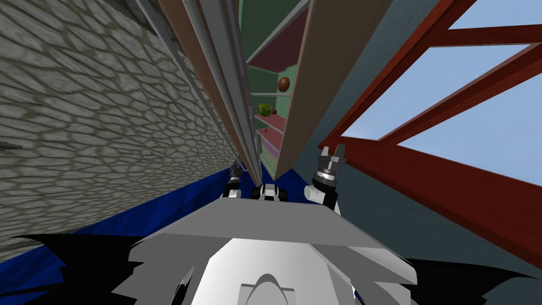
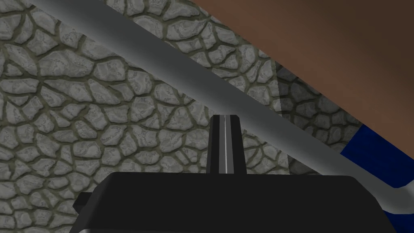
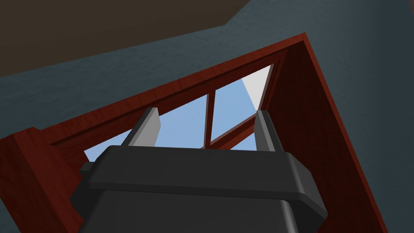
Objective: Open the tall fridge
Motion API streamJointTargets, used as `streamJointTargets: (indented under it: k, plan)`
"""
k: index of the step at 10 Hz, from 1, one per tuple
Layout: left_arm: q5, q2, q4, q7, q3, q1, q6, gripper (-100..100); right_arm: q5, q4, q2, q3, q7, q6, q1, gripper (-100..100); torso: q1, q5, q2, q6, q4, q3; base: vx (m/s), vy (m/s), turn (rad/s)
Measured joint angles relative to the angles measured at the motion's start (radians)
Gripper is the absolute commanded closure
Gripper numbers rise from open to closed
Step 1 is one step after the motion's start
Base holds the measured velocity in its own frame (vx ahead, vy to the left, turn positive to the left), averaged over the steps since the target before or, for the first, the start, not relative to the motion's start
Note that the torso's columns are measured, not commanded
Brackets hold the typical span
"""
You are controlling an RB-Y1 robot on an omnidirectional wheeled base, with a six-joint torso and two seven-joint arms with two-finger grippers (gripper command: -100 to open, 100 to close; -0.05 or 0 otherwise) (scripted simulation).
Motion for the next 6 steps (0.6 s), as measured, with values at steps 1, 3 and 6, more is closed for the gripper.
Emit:
streamJointTargets:
  k: [1,3,6]
  plan:
    - [-0.002,0.017,-0.011,0.014,-0.016,0.007,0.005,100,0.0,0.0,0.0,0.0,0.0,0.0,0.0,0,-0.002,-0.001,0.0,-0.002,0.0,0.0,-0.078,0.274,-0.061]
    - [-0.004,0.024,-0.015,0.021,-0.023,0.002,0.005,-100,0.0,0.0,0.001,0.0,0.0,0.0,0.0,0,-0.014,-0.003,0.003,-0.005,-0.003,0.001,-0.021,0.079,-0.014]
    - [-0.008,0.013,0.033,0.02,-0.027,-0.009,-0.039,-100,0.0,0.0,0.001,0.001,0.0,0.0,0.0,0,-0.003,0.003,0.001,-0.002,-0.005,0.001,-0.003,0.038,-0.022]
